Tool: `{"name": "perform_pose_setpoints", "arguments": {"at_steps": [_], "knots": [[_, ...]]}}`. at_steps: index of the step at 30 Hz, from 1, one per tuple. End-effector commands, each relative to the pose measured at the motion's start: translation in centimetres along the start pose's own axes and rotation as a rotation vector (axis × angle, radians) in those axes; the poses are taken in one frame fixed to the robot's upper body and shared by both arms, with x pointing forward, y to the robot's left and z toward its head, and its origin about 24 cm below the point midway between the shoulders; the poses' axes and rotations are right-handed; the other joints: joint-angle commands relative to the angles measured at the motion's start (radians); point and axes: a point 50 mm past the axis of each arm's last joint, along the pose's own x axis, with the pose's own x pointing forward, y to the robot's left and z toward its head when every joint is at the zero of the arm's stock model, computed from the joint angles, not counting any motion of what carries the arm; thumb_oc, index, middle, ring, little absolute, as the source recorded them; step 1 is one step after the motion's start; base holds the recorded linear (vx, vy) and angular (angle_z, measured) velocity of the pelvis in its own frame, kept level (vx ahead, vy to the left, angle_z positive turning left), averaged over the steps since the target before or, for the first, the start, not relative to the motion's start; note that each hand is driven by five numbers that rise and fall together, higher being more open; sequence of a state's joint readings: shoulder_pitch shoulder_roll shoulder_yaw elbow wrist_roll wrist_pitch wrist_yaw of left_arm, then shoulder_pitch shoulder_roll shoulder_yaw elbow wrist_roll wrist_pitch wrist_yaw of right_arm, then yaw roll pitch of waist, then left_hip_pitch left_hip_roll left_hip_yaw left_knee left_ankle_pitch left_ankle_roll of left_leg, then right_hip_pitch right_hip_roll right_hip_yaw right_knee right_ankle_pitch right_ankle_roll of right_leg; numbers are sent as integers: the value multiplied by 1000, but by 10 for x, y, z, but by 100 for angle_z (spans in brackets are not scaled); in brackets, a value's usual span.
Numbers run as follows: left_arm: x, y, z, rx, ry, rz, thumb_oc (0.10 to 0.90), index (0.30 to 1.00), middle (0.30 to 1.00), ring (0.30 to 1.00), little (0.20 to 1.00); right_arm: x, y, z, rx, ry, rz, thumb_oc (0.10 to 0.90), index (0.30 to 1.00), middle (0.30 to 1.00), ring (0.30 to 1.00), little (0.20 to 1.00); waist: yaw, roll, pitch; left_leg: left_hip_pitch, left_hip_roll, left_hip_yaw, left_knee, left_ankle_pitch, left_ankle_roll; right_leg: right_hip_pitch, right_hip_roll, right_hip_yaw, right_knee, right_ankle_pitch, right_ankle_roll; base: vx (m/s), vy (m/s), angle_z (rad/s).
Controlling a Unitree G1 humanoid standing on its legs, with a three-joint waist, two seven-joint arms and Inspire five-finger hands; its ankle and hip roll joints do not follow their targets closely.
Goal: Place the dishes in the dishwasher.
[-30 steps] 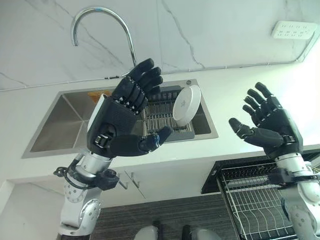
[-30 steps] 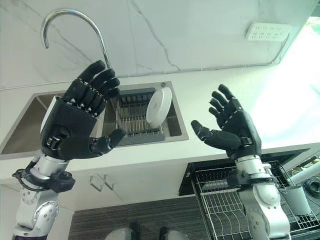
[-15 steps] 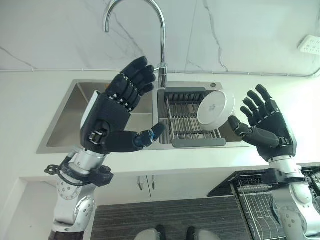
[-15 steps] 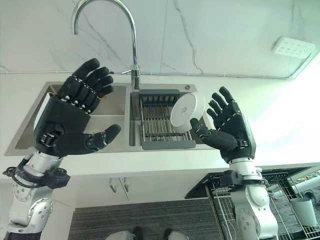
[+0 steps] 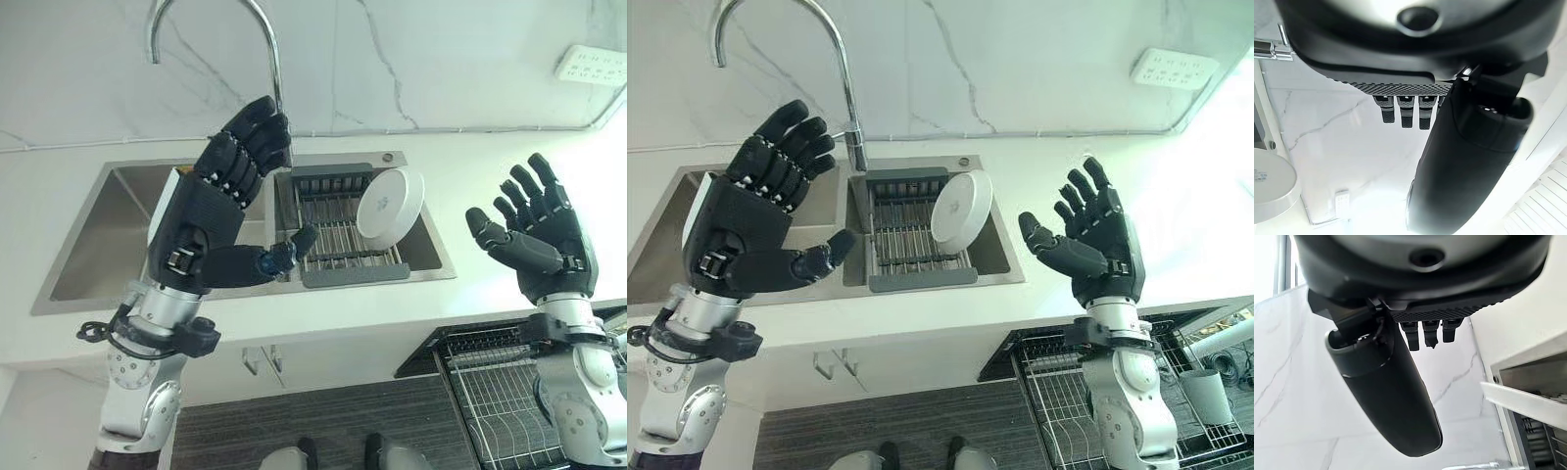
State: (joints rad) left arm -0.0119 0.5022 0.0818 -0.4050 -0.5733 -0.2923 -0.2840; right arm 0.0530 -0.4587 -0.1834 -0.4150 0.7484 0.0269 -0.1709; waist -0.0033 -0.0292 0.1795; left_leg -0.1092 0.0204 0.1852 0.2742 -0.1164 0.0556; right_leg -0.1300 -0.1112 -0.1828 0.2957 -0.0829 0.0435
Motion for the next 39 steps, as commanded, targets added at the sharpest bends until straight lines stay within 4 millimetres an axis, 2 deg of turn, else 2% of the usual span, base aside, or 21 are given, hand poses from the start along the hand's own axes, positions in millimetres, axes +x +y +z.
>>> {"name": "perform_pose_setpoints", "arguments": {"at_steps": [1, 6, 9, 14, 25, 32, 39], "knots": [[15, -4, 30, 40, -210, -39, 800, 900, 900, 900, 900, 24, 7, 41, 65, -221, 61, 800, 900, 900, 900, 900, -9, 2, -89, 42, 36, -6, 26, -133, -58, 34, 6, -23, 4, -83, 57, -6, -35, 2], [18, -5, 27, 25, -206, -52, 800, 900, 900, 900, 900, 32, 7, 21, 158, -109, 67, 800, 900, 900, 900, 900, 1, 2, -95, 47, 36, -10, 26, -137, -59, 41, 4, -32, 4, -87, 55, -4, -19, 4], [20, -7, 23, 14, -197, -65, 800, 900, 900, 900, 900, 37, 8, 2, 290, -4, 83, 800, 900, 900, 900, 900, 11, -1, -103, 52, 36, -16, 26, -140, -60, 49, 1, -42, 4, -91, 54, -5, -21, 12], [22, -7, 19, 4, -182, -80, 800, 900, 900, 900, 900, 41, 4, -13, 338, 65, 63, 800, 900, 900, 900, 900, 22, -4, -109, 58, 32, -27, 26, -146, -60, 61, -2, -53, 4, -96, 54, 2, -4, 3], [24, -7, 15, 3, -164, -88, 800, 900, 900, 900, 900, 43, -1, -24, 348, 115, 20, 800, 900, 900, 900, 900, 25, -7, -111, 66, 26, -35, 26, -152, -57, 70, -5, -56, 4, -97, 56, -11, 8, 3], [27, -8, 12, 1, -149, -102, 800, 900, 900, 900, 900, 44, -1, -42, 427, 210, 5, 800, 900, 900, 900, 900, 31, -7, -110, 70, 20, -38, 26, -152, -53, 78, -6, -59, 4, -97, 56, -11, 3, 0], [32, -10, 11, -5, -150, -108, 800, 900, 900, 900, 900, 53, -3, -49, 418, 251, 6, 800, 900, 900, 900, 900, 46, -10, -110, 73, 15, -47, 26, -153, -53, 87, -7, -67, 4, -100, 54, -8, 4, 5]]}}
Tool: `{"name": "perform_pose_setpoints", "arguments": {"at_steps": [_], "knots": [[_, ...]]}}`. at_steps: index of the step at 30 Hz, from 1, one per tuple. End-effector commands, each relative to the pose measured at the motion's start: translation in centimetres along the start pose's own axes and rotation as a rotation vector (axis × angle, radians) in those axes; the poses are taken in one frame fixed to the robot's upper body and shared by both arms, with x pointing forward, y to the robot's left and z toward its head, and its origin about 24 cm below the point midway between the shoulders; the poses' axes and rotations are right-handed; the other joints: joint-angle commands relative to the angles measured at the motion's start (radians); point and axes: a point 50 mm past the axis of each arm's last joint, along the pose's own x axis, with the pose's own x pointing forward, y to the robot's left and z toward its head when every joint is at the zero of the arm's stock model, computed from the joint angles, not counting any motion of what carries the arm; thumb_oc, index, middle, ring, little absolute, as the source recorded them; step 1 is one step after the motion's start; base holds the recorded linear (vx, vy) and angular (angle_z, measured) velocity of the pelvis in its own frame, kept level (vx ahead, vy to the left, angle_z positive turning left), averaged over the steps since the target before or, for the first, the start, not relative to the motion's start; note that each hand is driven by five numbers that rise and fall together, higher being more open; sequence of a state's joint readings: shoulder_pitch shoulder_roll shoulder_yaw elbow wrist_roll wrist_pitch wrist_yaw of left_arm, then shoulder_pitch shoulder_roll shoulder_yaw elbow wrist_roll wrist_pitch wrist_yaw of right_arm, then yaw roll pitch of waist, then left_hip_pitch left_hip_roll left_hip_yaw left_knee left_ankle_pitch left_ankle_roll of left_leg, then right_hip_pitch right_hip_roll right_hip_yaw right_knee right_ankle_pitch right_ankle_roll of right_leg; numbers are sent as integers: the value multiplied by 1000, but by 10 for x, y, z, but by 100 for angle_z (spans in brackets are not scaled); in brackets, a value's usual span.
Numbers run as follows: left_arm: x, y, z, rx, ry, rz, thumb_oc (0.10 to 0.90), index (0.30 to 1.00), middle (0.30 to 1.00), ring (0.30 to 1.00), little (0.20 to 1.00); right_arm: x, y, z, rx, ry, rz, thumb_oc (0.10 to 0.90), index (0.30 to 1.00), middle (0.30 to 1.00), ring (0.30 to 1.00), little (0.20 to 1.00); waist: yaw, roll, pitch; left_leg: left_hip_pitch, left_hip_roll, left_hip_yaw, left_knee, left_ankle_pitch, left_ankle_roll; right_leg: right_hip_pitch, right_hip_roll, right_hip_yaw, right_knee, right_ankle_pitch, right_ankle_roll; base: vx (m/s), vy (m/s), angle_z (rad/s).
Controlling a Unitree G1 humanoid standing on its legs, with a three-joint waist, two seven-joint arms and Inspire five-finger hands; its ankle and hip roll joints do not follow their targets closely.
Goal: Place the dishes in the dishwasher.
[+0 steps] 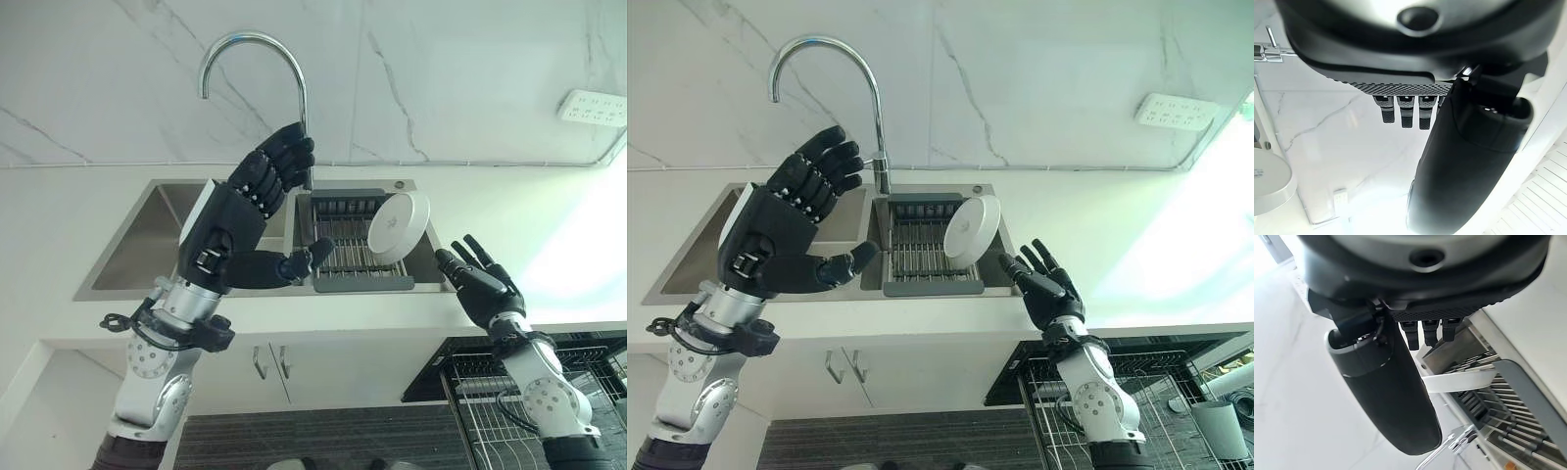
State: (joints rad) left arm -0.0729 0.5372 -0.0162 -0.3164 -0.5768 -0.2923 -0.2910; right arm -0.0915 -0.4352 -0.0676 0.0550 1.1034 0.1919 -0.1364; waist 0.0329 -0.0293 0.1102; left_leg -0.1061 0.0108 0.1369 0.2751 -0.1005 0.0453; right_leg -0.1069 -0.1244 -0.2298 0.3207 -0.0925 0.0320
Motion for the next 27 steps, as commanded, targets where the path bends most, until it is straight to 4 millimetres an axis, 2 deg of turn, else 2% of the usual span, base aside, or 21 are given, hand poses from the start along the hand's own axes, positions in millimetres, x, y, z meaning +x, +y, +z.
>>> {"name": "perform_pose_setpoints", "arguments": {"at_steps": [1, 27], "knots": [[22, -3, 32, 42, -211, -46, 800, 900, 900, 900, 900, 16, 41, 53, 29, -200, 192, 800, 900, 900, 900, 900, 13, -10, -41, 71, 24, 0, 25, -169, -42, 65, 6, -21, -21, -91, 65, -3, 7, 10], [30, 1, 28, 24, -186, -34, 800, 900, 900, 900, 900, 44, 31, 71, 56, -170, 129, 800, 900, 900, 900, 900, 51, -15, -43, 77, 19, -27, 25, -166, -50, 94, 6, -40, -21, -106, 57, 4, 1, 2]]}}
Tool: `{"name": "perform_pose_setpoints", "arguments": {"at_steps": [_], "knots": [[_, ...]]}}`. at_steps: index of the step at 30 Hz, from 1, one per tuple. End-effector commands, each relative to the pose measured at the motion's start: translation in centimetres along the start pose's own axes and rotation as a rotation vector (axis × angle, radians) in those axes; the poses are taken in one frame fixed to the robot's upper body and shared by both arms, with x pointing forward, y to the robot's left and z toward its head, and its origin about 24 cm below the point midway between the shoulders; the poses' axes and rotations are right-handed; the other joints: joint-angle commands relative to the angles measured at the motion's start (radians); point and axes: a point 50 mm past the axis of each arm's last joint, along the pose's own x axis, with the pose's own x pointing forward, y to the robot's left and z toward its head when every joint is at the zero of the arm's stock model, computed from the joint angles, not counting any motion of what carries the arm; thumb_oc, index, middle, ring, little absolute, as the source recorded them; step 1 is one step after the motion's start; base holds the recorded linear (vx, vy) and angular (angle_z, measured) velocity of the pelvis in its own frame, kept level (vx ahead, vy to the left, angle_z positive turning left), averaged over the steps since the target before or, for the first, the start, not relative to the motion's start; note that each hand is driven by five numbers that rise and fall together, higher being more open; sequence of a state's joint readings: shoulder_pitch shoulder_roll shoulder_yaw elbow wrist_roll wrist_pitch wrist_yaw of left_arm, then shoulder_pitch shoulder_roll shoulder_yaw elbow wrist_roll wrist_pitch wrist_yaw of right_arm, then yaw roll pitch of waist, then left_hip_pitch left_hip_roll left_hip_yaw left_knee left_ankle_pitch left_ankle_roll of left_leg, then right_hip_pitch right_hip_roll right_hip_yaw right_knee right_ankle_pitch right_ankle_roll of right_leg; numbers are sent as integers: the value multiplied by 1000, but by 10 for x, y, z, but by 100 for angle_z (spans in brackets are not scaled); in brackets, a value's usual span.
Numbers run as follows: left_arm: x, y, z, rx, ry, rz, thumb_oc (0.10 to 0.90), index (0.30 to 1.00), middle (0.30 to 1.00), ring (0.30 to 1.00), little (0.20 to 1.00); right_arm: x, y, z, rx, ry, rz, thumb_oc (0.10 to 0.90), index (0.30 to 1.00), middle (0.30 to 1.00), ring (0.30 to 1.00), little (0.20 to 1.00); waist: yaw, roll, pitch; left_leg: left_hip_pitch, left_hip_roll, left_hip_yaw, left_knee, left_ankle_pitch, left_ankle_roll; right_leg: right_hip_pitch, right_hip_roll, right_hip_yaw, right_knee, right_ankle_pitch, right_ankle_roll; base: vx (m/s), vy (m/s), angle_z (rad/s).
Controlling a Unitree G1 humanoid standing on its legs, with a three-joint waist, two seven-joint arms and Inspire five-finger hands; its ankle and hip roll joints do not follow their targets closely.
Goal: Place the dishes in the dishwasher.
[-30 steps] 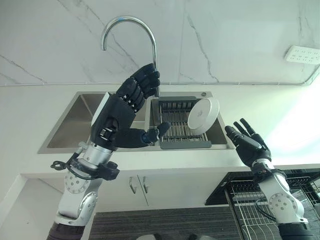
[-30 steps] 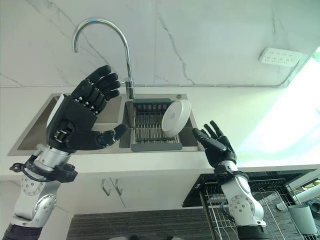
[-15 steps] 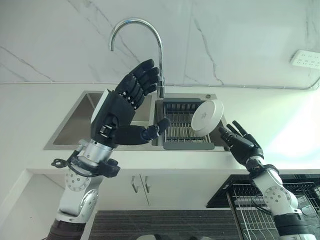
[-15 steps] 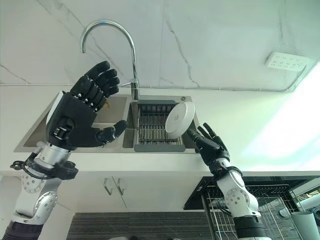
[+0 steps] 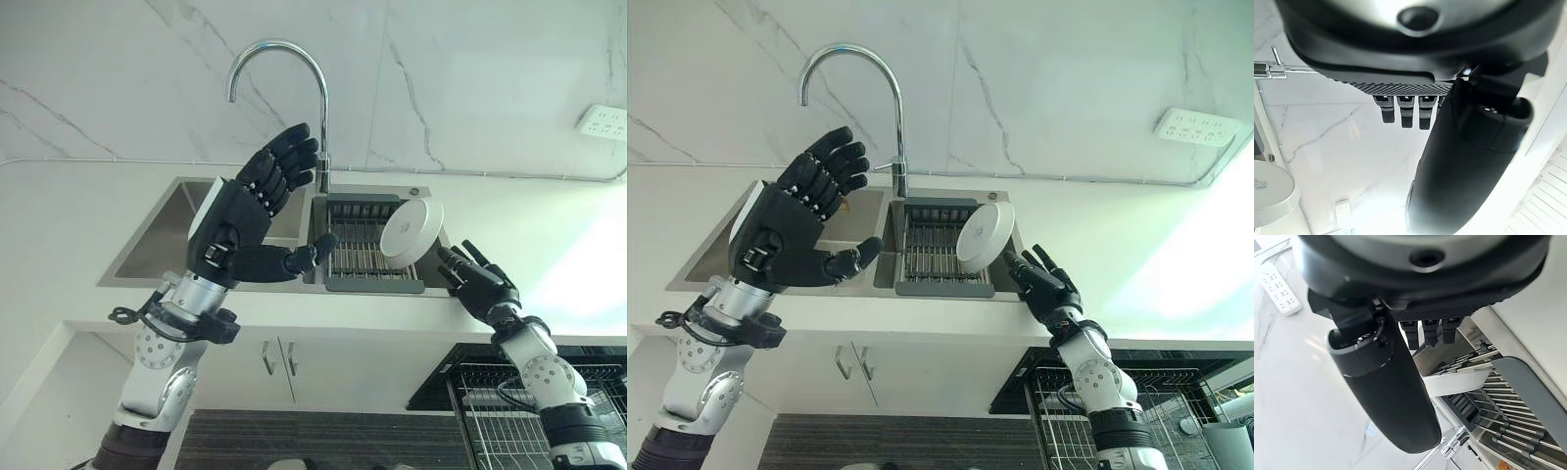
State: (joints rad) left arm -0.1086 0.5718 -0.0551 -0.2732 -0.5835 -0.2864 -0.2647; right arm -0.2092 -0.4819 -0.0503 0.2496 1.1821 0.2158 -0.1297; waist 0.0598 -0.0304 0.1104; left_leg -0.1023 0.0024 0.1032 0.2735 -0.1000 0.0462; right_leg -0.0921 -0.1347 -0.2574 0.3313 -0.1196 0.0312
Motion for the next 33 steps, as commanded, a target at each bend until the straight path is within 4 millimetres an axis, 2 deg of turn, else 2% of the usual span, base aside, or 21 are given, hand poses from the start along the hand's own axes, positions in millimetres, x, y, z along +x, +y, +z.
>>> {"name": "perform_pose_setpoints", "arguments": {"at_steps": [1, 15, 28, 33], "knots": [[24, -1, 35, 23, -223, -29, 800, 900, 900, 900, 900, 17, 47, 66, 9, -218, 191, 800, 900, 900, 900, 900, 25, -14, -43, 74, 27, 6, 27, -166, -51, 80, 16, -13, -31, -79, 58, 0, 0, 0], [27, -1, 34, 15, -211, -28, 800, 900, 900, 900, 900, 24, 57, 69, -46, -199, 203, 800, 900, 900, 900, 900, 36, -16, -40, 78, 24, -4, 27, -164, -54, 91, 13, -21, -31, -82, 56, 0, 0, 0], [26, 1, 33, 5, -203, -23, 800, 900, 900, 900, 900, 28, 61, 83, -119, -183, 199, 800, 900, 900, 900, 900, 46, -23, -39, 80, 19, -11, 27, -161, -55, 99, 12, -26, -31, -85, 54, 3, 2, 1], [26, 3, 33, 4, -202, -25, 800, 900, 900, 900, 900, 27, 61, 96, -137, -201, 195, 800, 900, 900, 900, 900, 46, -26, -38, 82, 15, -12, 27, -162, -53, 101, 12, -25, -31, -85, 54, 15, 9, 7]]}}
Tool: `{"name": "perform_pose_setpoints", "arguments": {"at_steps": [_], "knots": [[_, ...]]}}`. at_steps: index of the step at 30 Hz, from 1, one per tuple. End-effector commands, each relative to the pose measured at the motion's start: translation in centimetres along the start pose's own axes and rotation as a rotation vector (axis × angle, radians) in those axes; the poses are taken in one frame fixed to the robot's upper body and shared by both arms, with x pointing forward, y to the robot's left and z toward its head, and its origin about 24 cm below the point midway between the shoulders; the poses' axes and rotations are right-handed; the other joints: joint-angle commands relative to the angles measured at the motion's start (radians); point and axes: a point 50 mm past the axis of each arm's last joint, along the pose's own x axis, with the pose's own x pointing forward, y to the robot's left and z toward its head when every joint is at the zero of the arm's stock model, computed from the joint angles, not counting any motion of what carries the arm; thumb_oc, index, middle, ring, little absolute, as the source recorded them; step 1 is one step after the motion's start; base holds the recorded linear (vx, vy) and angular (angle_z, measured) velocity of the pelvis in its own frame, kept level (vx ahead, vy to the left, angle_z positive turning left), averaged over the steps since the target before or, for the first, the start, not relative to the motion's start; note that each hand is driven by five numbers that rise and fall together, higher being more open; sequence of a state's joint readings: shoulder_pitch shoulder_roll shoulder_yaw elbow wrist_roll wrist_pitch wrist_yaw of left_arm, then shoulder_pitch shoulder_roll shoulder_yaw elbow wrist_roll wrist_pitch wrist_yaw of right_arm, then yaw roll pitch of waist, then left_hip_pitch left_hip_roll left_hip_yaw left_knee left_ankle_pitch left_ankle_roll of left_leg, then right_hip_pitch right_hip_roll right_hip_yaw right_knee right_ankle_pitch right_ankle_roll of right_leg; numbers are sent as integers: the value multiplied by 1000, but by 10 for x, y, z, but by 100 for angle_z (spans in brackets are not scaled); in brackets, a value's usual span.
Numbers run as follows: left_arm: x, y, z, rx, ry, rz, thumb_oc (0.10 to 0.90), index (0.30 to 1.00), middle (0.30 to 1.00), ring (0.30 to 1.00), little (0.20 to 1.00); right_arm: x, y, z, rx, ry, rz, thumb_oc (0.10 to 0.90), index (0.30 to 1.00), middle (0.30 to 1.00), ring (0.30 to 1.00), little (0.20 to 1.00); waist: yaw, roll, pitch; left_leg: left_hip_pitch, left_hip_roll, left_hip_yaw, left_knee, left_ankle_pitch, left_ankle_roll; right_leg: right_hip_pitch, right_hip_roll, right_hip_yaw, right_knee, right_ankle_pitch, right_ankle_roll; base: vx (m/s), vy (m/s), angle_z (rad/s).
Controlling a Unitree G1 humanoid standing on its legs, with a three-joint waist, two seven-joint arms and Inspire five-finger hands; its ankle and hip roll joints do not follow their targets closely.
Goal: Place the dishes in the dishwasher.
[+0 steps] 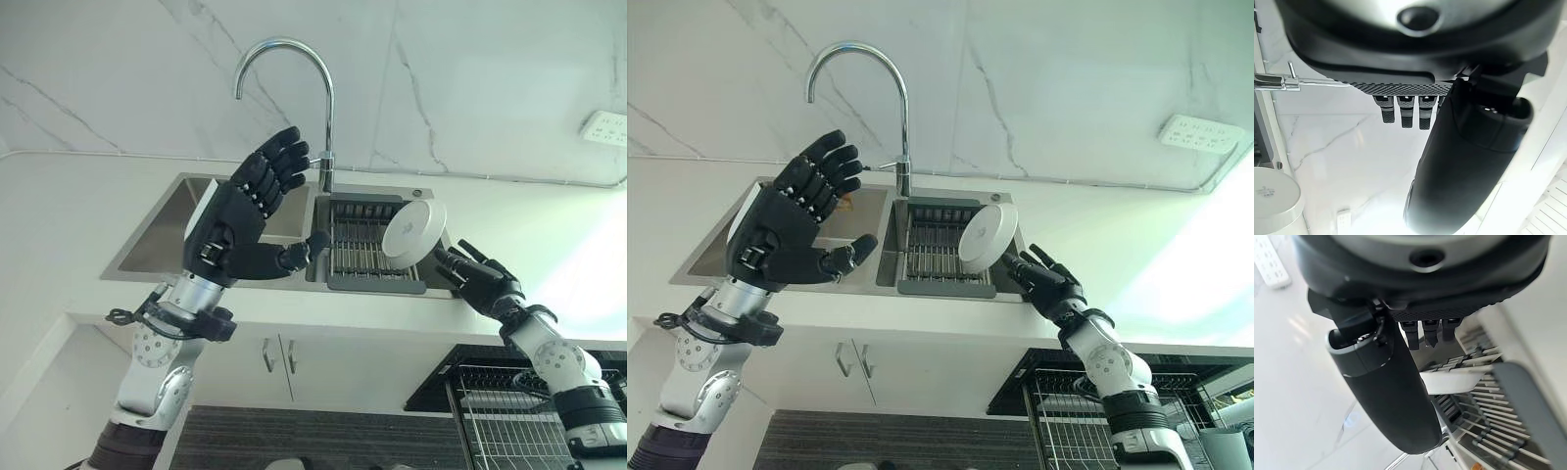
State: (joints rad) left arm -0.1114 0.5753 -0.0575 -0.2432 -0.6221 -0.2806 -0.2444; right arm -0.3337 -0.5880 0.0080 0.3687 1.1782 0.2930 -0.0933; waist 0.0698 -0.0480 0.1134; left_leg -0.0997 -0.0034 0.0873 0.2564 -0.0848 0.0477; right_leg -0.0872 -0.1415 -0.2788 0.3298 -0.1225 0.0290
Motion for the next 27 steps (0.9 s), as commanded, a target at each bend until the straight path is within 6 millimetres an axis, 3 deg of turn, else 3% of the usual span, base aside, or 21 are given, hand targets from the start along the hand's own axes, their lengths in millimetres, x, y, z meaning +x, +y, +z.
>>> {"name": "perform_pose_setpoints", "arguments": {"at_steps": [1, 10, 27], "knots": [[27, -5, 39, 36, -224, -73, 800, 900, 900, 900, 900, 7, 48, 84, -30, -271, 168, 800, 900, 900, 900, 900, 36, -9, -41, 80, 20, 4, 44, -178, -54, 96, 19, -2, -30, -82, 57, 17, 9, 13], [27, -4, 40, 36, -221, -76, 800, 900, 900, 900, 900, 4, 44, 94, -30, -299, 161, 800, 900, 900, 900, 900, 32, -9, -42, 84, 18, 6, 44, -179, -51, 97, 22, 7, -30, -82, 58, 6, 2, 4], [27, -5, 38, 37, -202, -71, 800, 900, 900, 900, 900, 9, 40, 85, -36, -233, 145, 800, 900, 900, 900, 900, 35, -7, -40, 84, 20, 4, 44, -177, -56, 96, 22, 9, -30, -82, 58, 0, 0, 0]]}}
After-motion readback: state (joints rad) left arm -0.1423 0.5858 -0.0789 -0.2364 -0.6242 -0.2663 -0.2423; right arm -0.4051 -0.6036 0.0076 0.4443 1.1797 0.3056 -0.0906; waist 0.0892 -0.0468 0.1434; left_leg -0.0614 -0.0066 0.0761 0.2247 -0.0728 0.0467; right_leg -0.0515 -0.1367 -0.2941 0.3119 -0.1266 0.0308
